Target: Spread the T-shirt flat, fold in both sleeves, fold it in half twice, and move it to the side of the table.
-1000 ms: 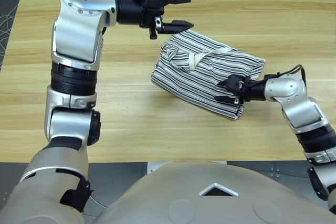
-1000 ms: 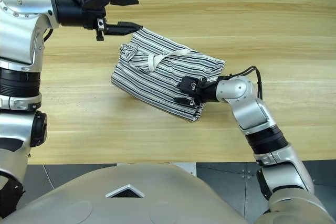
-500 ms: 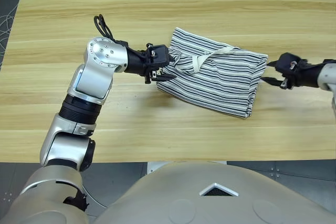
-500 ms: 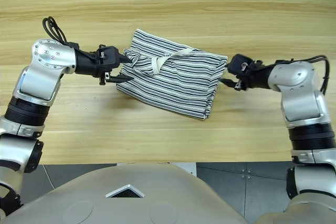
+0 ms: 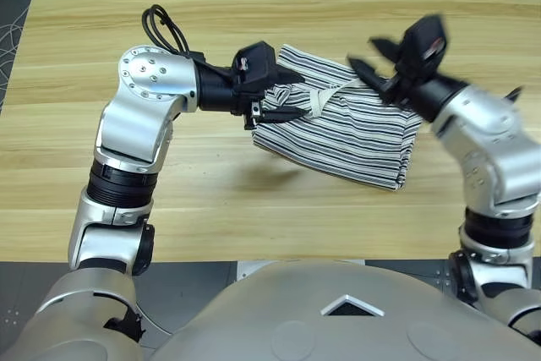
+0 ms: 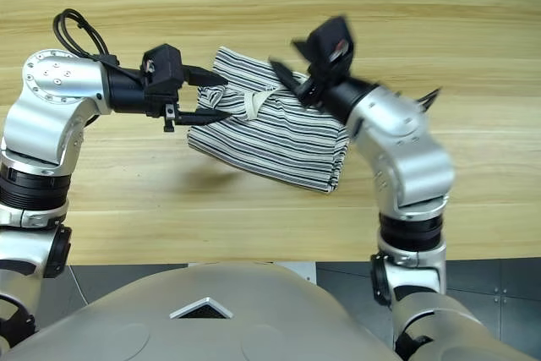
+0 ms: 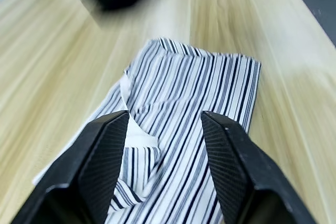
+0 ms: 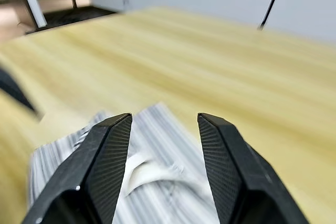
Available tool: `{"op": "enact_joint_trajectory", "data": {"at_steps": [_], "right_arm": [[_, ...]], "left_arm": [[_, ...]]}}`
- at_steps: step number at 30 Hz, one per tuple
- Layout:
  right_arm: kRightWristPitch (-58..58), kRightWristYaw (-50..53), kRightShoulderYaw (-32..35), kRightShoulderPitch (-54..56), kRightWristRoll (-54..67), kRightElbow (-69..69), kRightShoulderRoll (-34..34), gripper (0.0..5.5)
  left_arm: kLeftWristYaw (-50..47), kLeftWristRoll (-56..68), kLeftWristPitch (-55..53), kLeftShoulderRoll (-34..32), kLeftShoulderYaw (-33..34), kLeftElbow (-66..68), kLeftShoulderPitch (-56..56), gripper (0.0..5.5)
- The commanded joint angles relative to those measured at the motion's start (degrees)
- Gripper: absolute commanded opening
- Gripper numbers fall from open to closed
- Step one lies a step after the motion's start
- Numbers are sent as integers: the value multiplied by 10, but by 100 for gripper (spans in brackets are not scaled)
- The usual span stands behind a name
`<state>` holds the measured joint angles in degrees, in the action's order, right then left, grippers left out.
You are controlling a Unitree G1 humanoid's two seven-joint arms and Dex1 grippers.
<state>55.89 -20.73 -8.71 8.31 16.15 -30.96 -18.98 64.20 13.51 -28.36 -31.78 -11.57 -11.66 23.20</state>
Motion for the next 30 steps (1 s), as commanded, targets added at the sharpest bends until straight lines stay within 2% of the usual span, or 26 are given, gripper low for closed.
{"op": "enact_joint_trajectory", "data": {"at_steps": [1,4,7,10,16,20,27,30], "right_arm": [[130,23,-37,-24,-16,-52,-66,231],[190,-6,-46,11,-9,-67,-148,231],[223,-34,-92,100,-7,-23,-194,231],[216,-30,-160,176,-26,42,-170,231],[263,-45,-212,232,-11,66,-133,231],[278,-48,-241,207,-6,103,-124,231],[210,5,-301,111,-51,186,-84,231],[197,-16,-342,84,-54,181,-107,231]], "left_arm": [[-49,25,-22,5,57,14,47,255],[-73,27,-22,2,69,23,45,255],[-93,28,-16,7,71,25,34,255],[-113,29,-9,21,63,23,23,255],[-131,30,-4,32,56,26,21,255],[-138,31,-2,33,56,26,19,255],[-144,35,-3,33,58,22,22,255],[-144,38,-4,32,58,21,25,255]]}}
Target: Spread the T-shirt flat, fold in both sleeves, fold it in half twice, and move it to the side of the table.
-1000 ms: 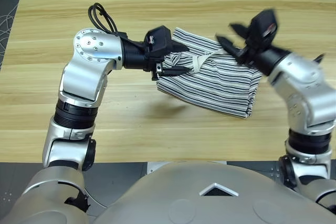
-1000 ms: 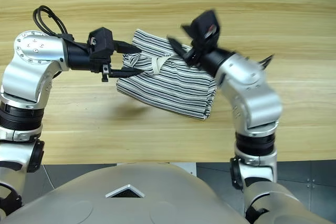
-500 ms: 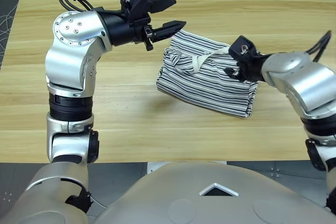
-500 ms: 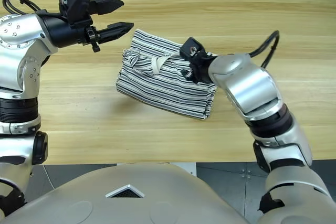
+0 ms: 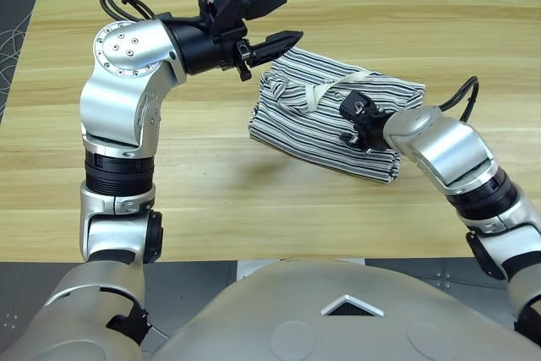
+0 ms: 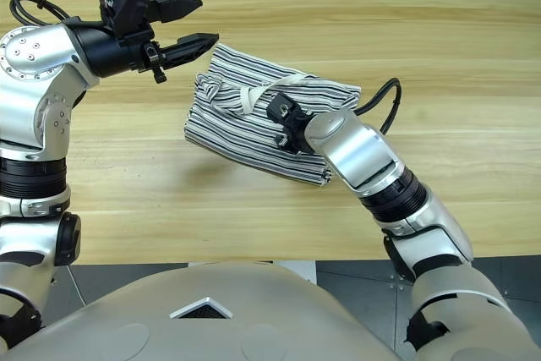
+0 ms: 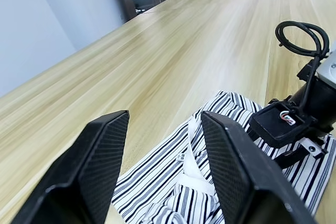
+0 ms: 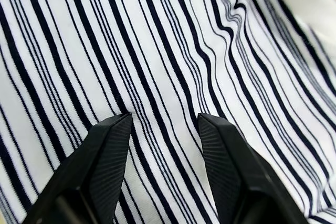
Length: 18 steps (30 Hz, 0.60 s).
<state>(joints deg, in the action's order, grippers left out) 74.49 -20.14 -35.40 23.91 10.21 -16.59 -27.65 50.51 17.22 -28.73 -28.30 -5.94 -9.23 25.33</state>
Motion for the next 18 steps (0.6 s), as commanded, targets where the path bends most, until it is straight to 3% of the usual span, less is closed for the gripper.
{"op": "enact_joint_trajectory", "data": {"at_steps": [1,8,18], "right_arm": [[4,-41,-98,-77,7,23,-42,231],[-121,-197,-242,-80,-21,-92,-224,231],[-267,-366,-242,-110,-67,-165,-370,231]], "left_arm": [[-7,1,0,-3,2,-4,4,255],[-4,4,-2,-6,-2,-6,3,255],[4,6,-8,-11,-15,-12,-1,255]]}}
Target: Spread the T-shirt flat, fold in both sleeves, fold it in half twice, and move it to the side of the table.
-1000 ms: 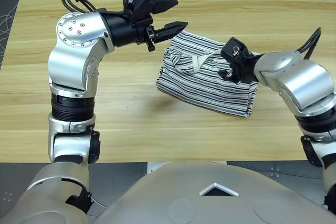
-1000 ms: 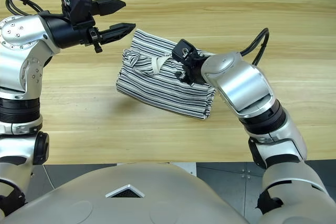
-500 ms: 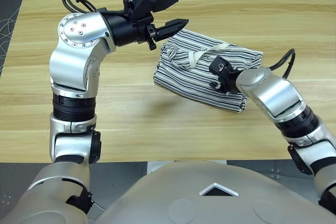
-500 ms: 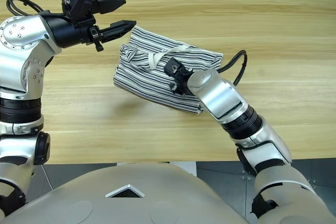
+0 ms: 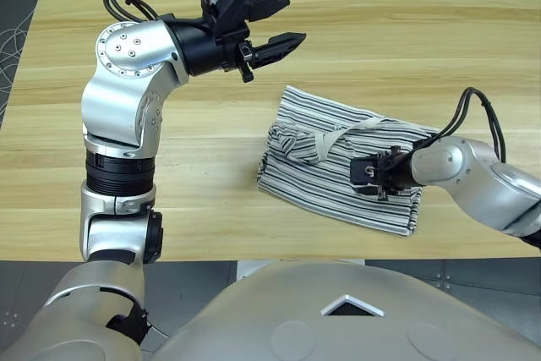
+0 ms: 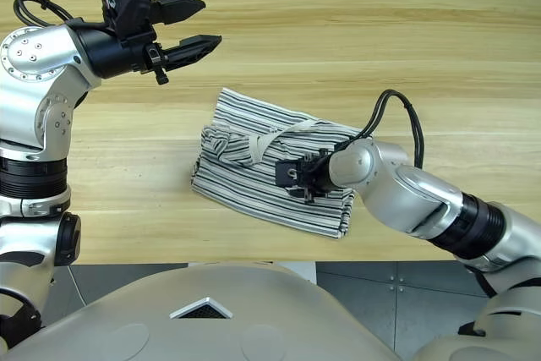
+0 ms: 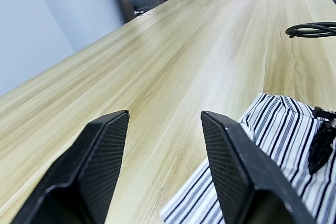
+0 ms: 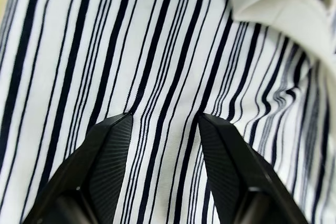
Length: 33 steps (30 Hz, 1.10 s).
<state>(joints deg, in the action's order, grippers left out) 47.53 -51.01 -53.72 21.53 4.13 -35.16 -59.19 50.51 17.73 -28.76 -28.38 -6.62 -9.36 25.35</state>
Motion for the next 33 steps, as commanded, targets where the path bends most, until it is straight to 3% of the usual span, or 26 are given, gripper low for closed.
{"op": "enact_joint_trajectory", "data": {"at_steps": [1,7,12,19,33], "right_arm": [[-3,-64,-54,-93,-10,20,-59,231],[-6,-65,-34,-113,-35,23,-39,231],[6,-48,-20,-108,-57,38,0,231],[8,-54,-16,-110,-81,45,24,231],[-8,-70,-7,-121,-105,48,21,231]], "left_arm": [[6,1,-10,-11,-11,-13,-4,255],[97,-34,-40,-96,-162,-123,-83,255],[105,-26,-89,-109,-246,-210,-134,255],[98,23,-146,-100,-263,-252,-154,255],[99,-49,-100,-126,-315,-161,-177,255]]}}
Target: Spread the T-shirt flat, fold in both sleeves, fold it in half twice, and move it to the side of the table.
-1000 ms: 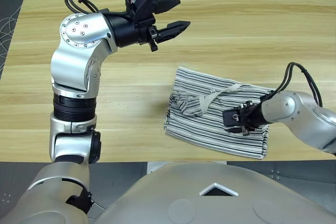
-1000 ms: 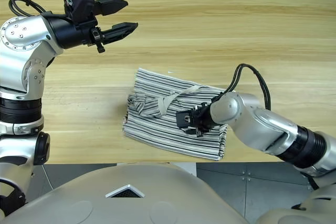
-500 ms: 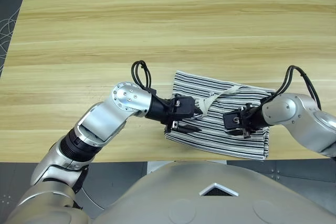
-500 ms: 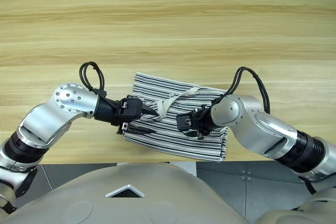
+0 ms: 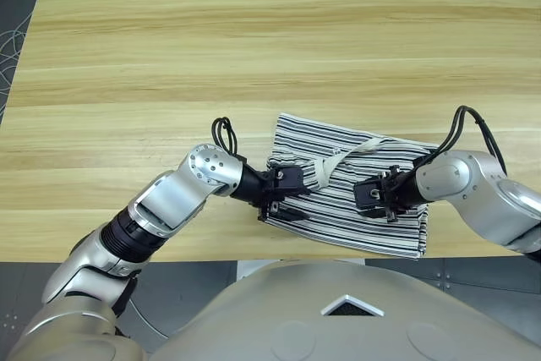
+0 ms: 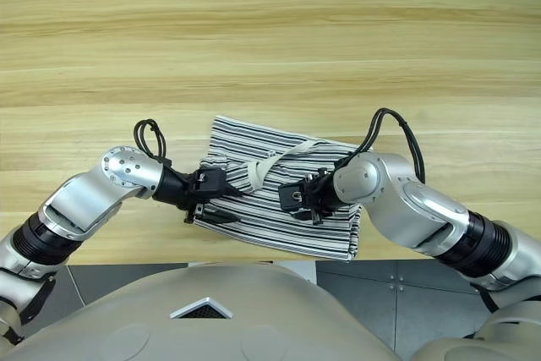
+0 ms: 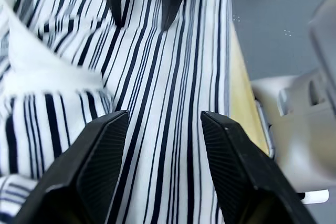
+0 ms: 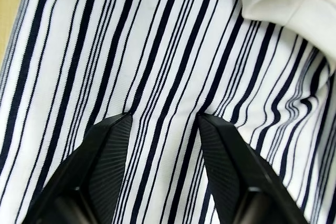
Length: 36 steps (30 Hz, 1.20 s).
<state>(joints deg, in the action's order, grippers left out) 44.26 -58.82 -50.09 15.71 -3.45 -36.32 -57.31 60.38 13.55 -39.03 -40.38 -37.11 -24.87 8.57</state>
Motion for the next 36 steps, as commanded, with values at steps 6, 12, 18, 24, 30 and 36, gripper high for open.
{"op": "enact_joint_trajectory", "data": {"at_steps": [6,12,18,24,30,36], "right_arm": [[17,7,-43,-66,-40,67,5,231],[13,2,-43,-69,-42,66,5,231],[10,-1,-43,-73,-43,64,7,231],[-1,-7,-45,-81,-51,65,4,231],[-16,-13,-47,-89,-64,69,2,231],[-21,-7,-44,-91,-78,80,4,231]], "left_arm": [[-5,-40,27,-14,-22,-10,-4,255],[-13,-99,63,-12,-32,29,14,255],[-26,-164,120,-2,-51,79,12,255],[-67,-181,150,47,-16,128,40,255],[-74,-182,161,73,10,144,63,255],[-42,-172,153,54,25,121,68,255]]}}
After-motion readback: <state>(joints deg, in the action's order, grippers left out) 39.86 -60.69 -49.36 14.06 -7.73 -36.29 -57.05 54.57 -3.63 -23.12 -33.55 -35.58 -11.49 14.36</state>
